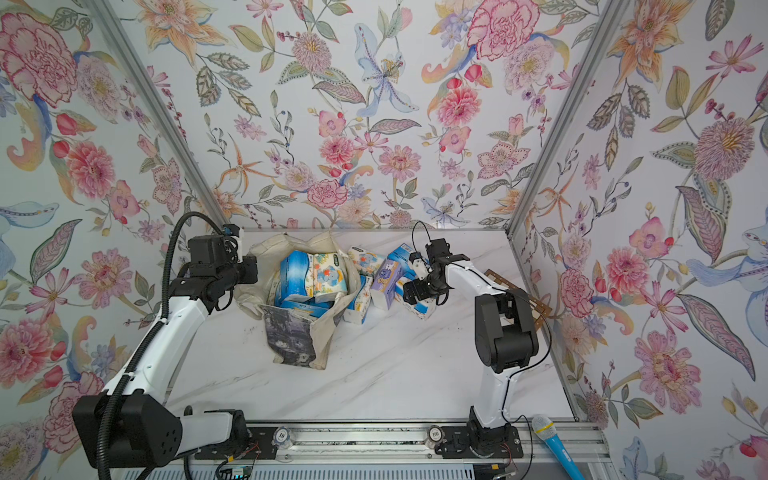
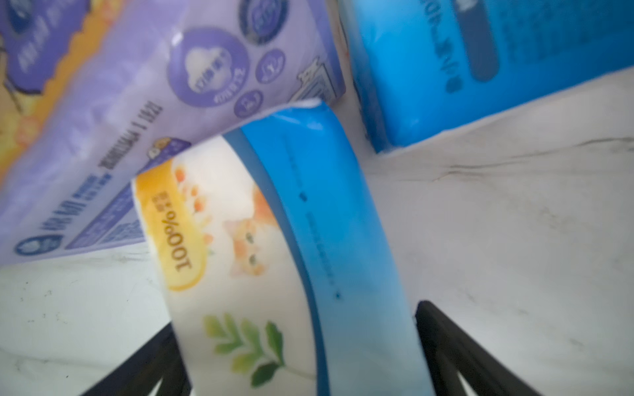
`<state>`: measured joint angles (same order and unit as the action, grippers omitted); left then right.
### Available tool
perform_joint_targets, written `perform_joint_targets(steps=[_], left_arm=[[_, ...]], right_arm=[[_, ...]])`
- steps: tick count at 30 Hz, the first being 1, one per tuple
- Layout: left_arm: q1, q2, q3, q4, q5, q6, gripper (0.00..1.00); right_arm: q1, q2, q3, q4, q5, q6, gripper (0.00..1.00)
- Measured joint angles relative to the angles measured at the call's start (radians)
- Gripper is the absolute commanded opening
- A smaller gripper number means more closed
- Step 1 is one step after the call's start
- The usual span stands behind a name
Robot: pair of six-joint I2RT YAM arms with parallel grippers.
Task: Put tissues into the canvas bag
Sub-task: Pick up the pack of facial tissues from the center of the board.
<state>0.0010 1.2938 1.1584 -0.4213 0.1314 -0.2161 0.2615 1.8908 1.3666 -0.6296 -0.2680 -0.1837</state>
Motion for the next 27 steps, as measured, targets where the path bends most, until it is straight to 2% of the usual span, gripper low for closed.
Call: perform_joint_targets(steps=[4,8,15,18,21,27], left_arm=[[0.0,0.001,0.0,0.0,0.015,-0.001,0.0],[0.0,0.003,0.0,0.003,0.022,-0.001,0.0],[0.0,0.003,0.0,0.003,0.022,-0.001,0.0],[0.0,0.002,0.0,0.003,0.022,-0.001,0.0],[0.0,0.002,0.0,0.003,0.023,-0.001,0.0],[0.001,0.002,0.0,0.003,0.035,-0.009,0.0]], right_arm=[[0.008,0.0,-0.026,-0.024,0.018,0.001,0.88],[0.019,-0.001,-0.027,-0.033,0.041,0.013,0.69],[0.021,-0.069,-0.026,-0.061,0.09,0.051,0.5],[0.032,-0.154,-0.01,-0.089,0.132,0.079,0.5],[0.084,-0.242,0.076,-0.116,0.166,0.099,0.51],[0.314,-0.366,0.336,-0.025,0.148,0.11,0.54]])
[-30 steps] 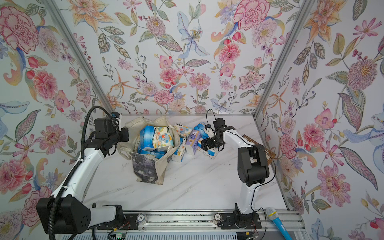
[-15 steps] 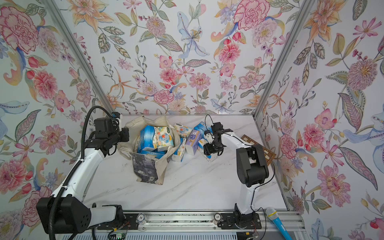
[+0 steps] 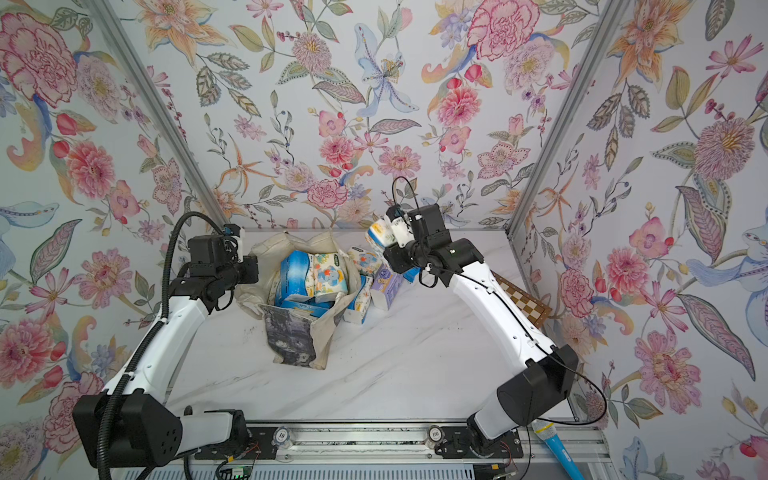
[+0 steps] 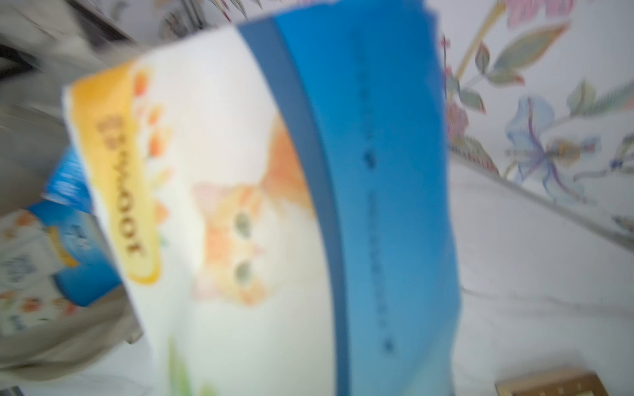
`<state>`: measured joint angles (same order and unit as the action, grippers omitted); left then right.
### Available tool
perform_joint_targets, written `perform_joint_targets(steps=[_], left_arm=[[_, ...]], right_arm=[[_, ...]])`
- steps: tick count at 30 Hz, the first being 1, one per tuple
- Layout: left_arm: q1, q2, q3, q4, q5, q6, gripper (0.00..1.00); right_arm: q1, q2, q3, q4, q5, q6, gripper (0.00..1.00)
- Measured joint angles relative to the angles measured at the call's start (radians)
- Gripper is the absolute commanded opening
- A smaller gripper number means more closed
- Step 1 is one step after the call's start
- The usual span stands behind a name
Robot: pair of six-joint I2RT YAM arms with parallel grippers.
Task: Put tissues into the canvas bag
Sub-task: Place the pack of facial tissues in the canvas bag.
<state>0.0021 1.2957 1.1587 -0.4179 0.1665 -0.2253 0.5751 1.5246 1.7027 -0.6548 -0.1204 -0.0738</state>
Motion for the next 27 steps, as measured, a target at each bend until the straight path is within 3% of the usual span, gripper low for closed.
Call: perform_joint_targets(steps=[3,7,16,20,27], left_arm=[[0.0,0.0,0.0,0.0,0.01,0.0,0.0],[0.0,0.0,0.0,0.001,0.013,0.0,0.0],[0.003,0.0,0.0,0.001,0.012,0.001,0.0],[0.003,0.0,0.0,0.0,0.012,0.001,0.0],[0.003,0.008,0.0,0.003,0.012,0.001,0.0]], right_arm=[[0.099,-0.011,0.084,0.068,-0.076,0.001,0.54],[0.176,0.079,0.204,0.115,-0.178,0.005,0.54],[0.24,0.34,0.293,0.013,-0.295,0.035,0.54],[0.24,0.418,0.34,-0.111,-0.286,0.037,0.54],[0.257,0.507,0.465,-0.294,-0.084,0.038,0.53]])
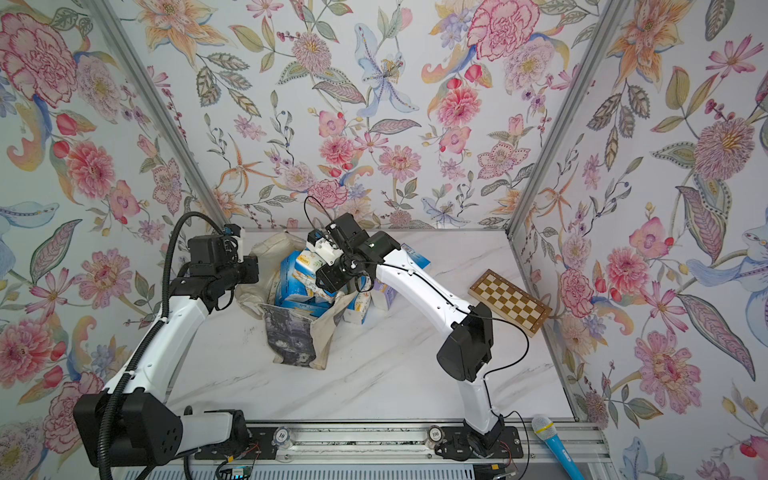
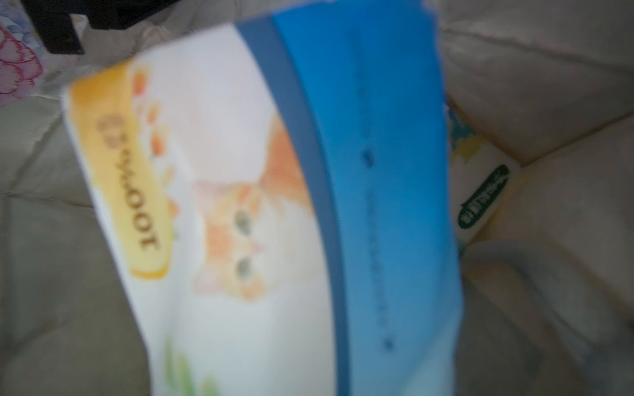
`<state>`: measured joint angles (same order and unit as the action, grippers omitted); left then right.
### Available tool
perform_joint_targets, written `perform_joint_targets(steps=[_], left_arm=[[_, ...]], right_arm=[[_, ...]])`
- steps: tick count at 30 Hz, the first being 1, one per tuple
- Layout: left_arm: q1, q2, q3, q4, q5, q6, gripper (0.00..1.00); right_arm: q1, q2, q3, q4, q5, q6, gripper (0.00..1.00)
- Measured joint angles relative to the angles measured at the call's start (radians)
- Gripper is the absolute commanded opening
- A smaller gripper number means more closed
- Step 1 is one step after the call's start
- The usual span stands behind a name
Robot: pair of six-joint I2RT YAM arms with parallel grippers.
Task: Put tissues into the canvas bag
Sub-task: Place the pack of facial tissues in the canvas bag.
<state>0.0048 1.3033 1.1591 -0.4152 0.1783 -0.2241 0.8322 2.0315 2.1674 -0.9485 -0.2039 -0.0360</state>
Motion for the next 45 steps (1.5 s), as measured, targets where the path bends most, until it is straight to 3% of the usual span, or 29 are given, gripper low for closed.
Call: perform_joint_targets(steps=[6,13,21,27,34,37,45], left_arm=[[0.002,0.002,0.0,0.002,0.0,0.0,0.0],[0.002,0.002,0.0,0.001,-0.003,0.004,0.0],[0.002,0.002,0.0,0.002,-0.002,0.008,0.0],[0.002,0.002,0.0,0.001,-0.003,0.008,0.0],[0.002,0.002,0.0,0.0,-0.003,0.008,0.0],[0.002,0.002,0.0,0.0,-0.003,0.008,0.0],[0.004,0.002,0.0,-0.001,-0.003,0.008,0.0]], right_arm=[[0.058,0.103,0.161,-0.09,0.268,-0.012,0.54],[0.122,0.186,0.229,-0.119,0.61,-0.046,0.52],[0.119,0.203,0.254,-0.121,0.74,-0.063,0.53],[0.137,0.203,0.256,-0.112,0.705,-0.106,0.65],[0.166,0.203,0.256,-0.104,0.636,-0.152,0.94],[0.161,0.192,0.256,-0.103,0.517,-0.146,1.0],[0.034,0.014,0.201,-0.018,0.09,-0.039,1.0]])
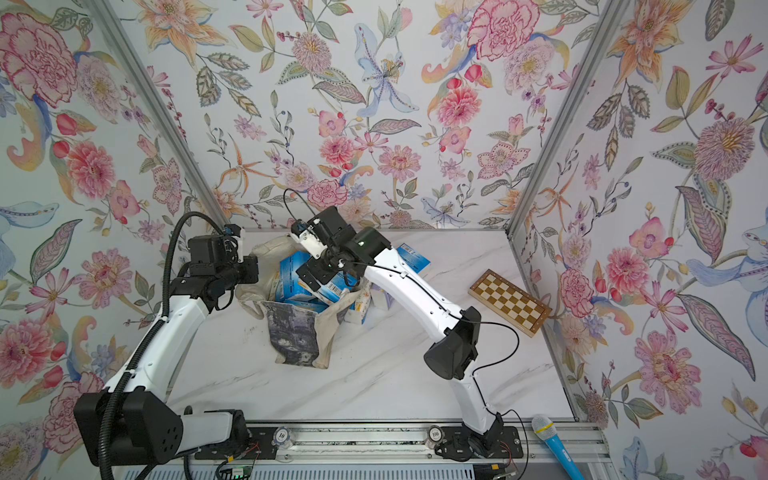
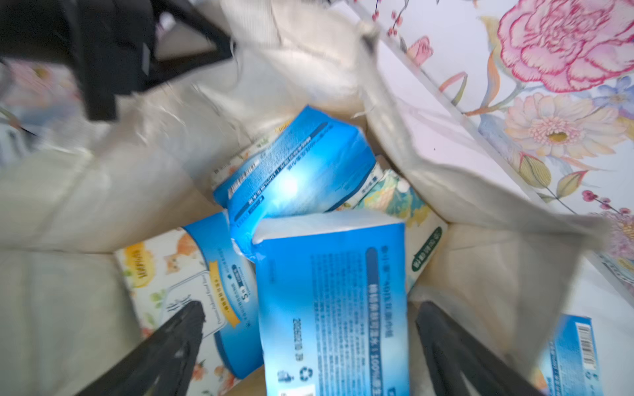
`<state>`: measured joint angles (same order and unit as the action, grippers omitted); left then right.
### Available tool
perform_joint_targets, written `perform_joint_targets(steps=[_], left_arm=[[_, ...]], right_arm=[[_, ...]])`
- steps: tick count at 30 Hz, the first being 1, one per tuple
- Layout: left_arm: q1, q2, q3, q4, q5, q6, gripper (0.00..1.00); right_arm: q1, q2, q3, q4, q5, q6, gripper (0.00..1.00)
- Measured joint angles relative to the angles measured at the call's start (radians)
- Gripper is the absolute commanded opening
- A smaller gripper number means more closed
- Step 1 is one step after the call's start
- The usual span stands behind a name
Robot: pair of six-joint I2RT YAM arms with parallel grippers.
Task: Put tissues into the canvas bag
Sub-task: Place the pack of facial tissues in the canvas bag, then pick up the pack of facial tissues from the center of the board.
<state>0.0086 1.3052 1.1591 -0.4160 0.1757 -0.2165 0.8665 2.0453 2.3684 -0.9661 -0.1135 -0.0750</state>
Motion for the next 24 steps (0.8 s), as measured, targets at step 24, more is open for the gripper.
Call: perform_joint_targets(steps=[24], left_arm=[[0.003,-0.008,0.0,-0.003,0.0,0.0,0.0]], right_arm=[[-0.536,0.024,-0.307,0.238,0.19,0.23,0.86]])
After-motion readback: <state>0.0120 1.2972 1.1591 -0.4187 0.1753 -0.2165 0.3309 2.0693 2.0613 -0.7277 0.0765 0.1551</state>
